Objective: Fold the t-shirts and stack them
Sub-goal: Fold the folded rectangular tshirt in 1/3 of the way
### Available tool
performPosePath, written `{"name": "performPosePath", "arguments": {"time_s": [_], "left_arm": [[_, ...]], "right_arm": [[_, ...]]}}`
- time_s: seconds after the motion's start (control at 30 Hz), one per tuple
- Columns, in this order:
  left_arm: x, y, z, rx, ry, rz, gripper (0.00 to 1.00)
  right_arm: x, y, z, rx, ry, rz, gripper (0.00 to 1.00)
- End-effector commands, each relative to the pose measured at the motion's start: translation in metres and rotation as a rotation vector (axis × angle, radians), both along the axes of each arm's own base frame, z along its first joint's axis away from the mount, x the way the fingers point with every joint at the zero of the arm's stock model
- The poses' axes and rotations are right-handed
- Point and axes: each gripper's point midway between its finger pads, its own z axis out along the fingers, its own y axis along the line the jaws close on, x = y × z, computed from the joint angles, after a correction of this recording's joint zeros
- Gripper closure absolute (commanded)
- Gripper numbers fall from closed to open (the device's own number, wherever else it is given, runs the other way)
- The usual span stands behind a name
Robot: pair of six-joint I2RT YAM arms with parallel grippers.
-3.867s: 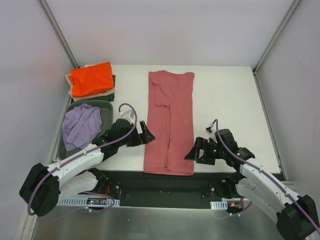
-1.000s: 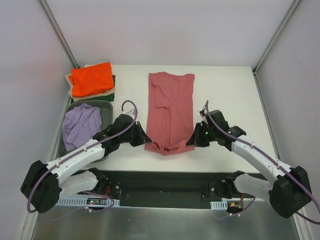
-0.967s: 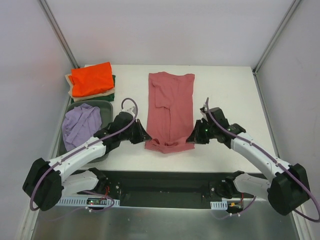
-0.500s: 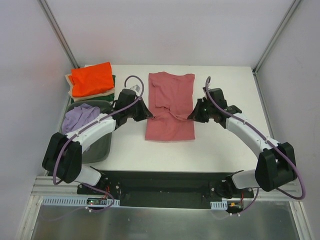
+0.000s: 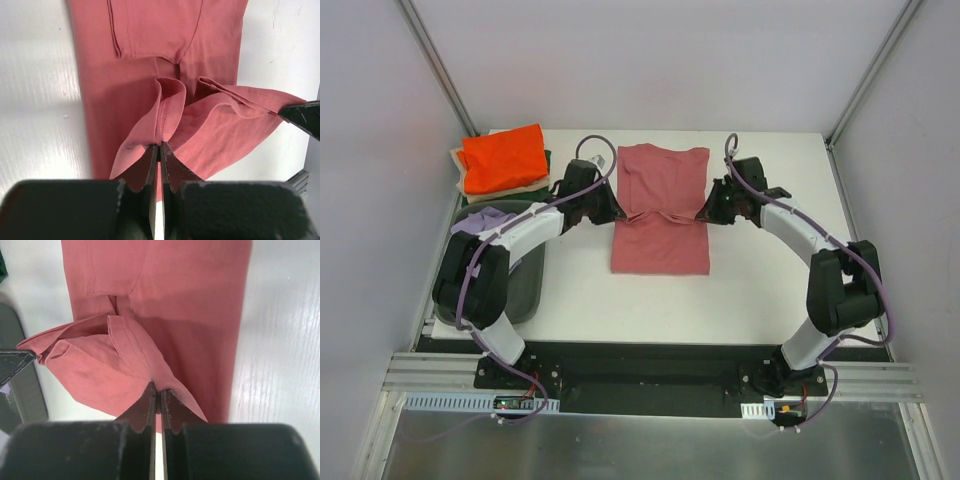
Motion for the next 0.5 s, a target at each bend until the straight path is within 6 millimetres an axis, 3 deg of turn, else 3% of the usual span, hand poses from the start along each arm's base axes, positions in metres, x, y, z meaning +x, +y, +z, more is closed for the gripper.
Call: {"name": "performPosePath", "arguments": {"time_s": [0.0,0.47], "left_arm": [[0.023,-0.002,0.010,-0.005,-0.054,-0.024,1.00],[0.050,-0.003,-0.020,-0.022,0.017,-0.042,1.00]], "right_arm": [[0.027,0.002,0.013,0.030,-0.062,0.012,0.99],[0.056,-0.005,-0.025,0.036,-0.031,-0.055,0.97]]}}
